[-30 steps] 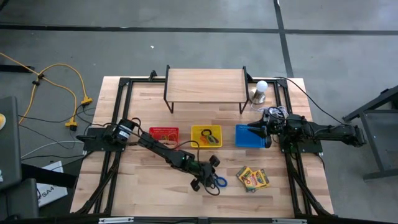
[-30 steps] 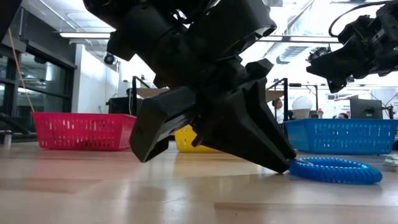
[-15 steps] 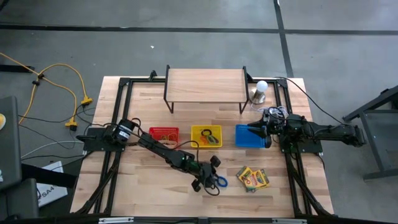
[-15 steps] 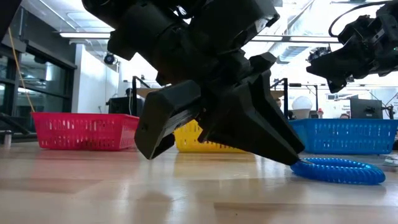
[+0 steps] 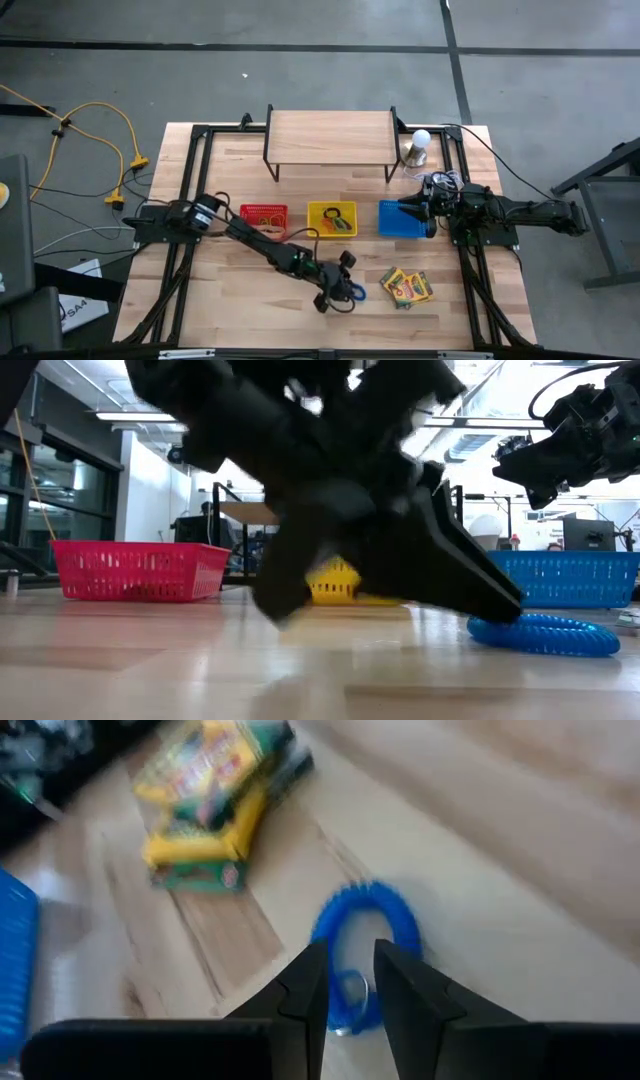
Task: Pick & Place Office Desk Supplies
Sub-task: Put the blue spring keychain into the yellow bin
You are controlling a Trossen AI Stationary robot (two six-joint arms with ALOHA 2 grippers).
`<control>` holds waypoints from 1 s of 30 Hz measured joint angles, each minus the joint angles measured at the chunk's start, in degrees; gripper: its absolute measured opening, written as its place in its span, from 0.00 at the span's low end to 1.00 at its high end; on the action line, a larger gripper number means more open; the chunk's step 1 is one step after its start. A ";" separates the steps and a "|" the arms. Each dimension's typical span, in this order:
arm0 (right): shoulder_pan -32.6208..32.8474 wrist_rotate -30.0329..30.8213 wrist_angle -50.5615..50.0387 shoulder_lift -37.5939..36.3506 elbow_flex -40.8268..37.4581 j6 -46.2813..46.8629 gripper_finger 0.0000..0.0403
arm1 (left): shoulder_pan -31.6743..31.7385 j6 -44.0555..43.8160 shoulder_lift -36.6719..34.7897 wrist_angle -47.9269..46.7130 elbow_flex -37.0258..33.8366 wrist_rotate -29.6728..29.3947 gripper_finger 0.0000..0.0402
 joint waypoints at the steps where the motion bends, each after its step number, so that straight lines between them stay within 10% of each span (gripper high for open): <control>1: 0.02 0.00 -0.04 0.00 0.00 0.00 0.23 | 0.03 -0.47 0.72 1.37 -0.01 -0.12 0.19; 30: 0.01 0.03 0.26 0.02 -0.01 0.00 0.23 | -1.00 -10.13 -3.52 -17.63 0.16 -6.65 0.19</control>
